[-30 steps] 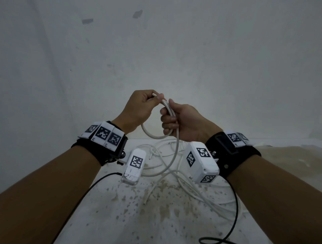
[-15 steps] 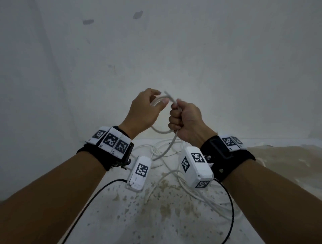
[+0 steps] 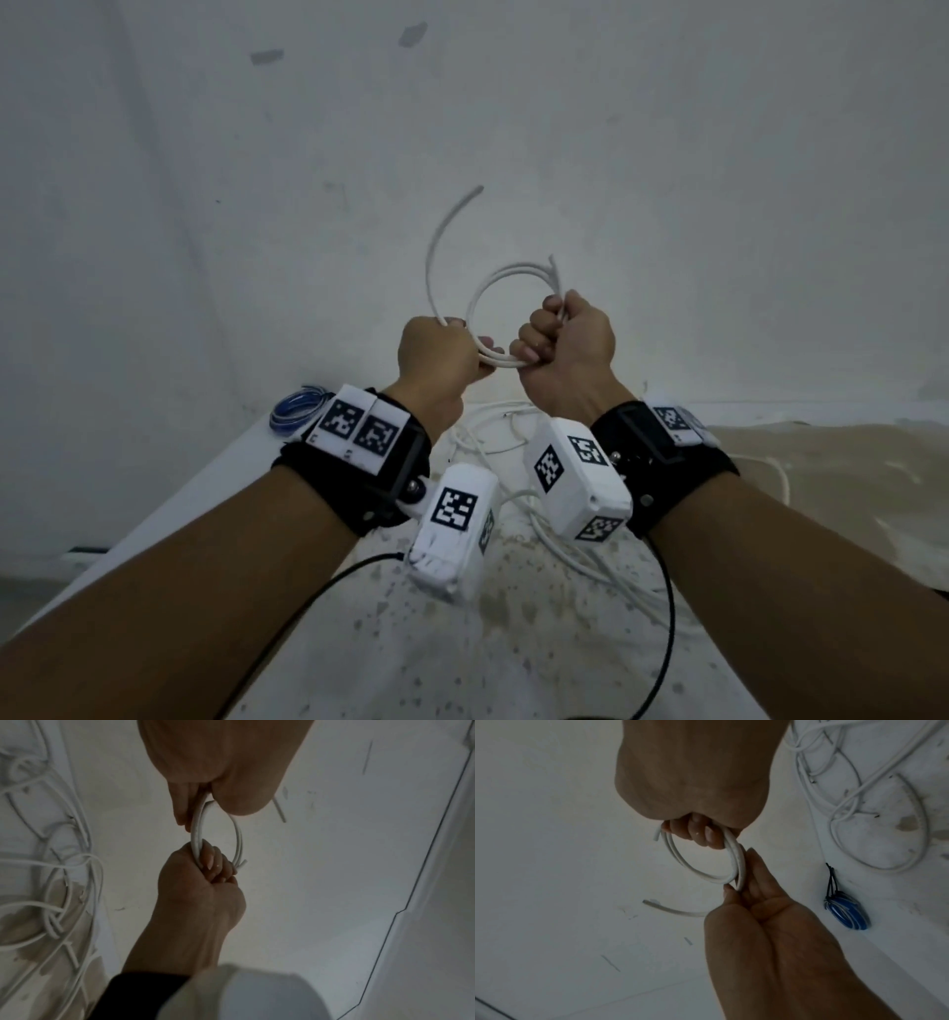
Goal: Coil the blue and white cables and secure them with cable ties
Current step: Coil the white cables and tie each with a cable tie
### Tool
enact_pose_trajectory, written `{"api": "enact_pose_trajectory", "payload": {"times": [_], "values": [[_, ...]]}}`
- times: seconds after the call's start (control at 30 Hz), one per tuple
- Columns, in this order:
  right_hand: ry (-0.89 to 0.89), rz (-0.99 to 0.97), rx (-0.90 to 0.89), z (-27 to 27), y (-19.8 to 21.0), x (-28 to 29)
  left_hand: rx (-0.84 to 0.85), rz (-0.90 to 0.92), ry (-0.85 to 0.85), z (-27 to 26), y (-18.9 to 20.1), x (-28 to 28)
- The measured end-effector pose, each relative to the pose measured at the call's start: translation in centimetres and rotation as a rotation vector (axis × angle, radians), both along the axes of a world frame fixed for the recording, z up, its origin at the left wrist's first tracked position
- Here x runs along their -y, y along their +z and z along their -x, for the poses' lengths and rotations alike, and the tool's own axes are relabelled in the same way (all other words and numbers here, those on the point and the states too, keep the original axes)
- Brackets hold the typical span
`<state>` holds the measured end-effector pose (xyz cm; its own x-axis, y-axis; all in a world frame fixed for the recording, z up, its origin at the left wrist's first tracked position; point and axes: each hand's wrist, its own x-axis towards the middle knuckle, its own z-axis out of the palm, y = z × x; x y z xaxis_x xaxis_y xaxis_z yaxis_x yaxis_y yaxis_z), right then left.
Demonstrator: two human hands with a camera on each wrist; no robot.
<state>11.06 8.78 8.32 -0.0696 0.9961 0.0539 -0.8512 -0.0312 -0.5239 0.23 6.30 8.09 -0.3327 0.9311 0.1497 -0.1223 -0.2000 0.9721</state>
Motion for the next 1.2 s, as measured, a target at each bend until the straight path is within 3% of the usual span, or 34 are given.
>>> {"api": "enact_pose_trajectory", "payload": {"times": [0.17, 0.3, 0.6, 0.7, 1.07, 1.2], "values": [[0.100, -0.010, 0.059, -0.1, -0.5, 0.5, -0.132, -0.106, 0.072, 0.9, -0.2, -0.5], [0.165, 0.001, 0.092, 0.0, -1.4, 0.8, -0.196, -0.173, 0.029, 1.9, -0.2, -0.9], [0.213, 0.000, 0.116, 0.2, -1.6, 0.9, -0.655, -0.417, -0.047, 3.9, 0.4, -0.7], [0.235, -0.001, 0.095, 0.6, -2.0, 0.9, -0.776, -0.419, 0.006, 4.2, 0.3, -1.1], [0.331, -0.037, 0.180, 1.1, -2.1, 0.9, -0.747, -0.454, 0.174, 4.7, -0.4, -1.5], [0.338, -0.056, 0.218, 1.0, -2.2, 0.8, -0.614, -0.365, 0.154, 4.4, -0.2, -2.0]]}}
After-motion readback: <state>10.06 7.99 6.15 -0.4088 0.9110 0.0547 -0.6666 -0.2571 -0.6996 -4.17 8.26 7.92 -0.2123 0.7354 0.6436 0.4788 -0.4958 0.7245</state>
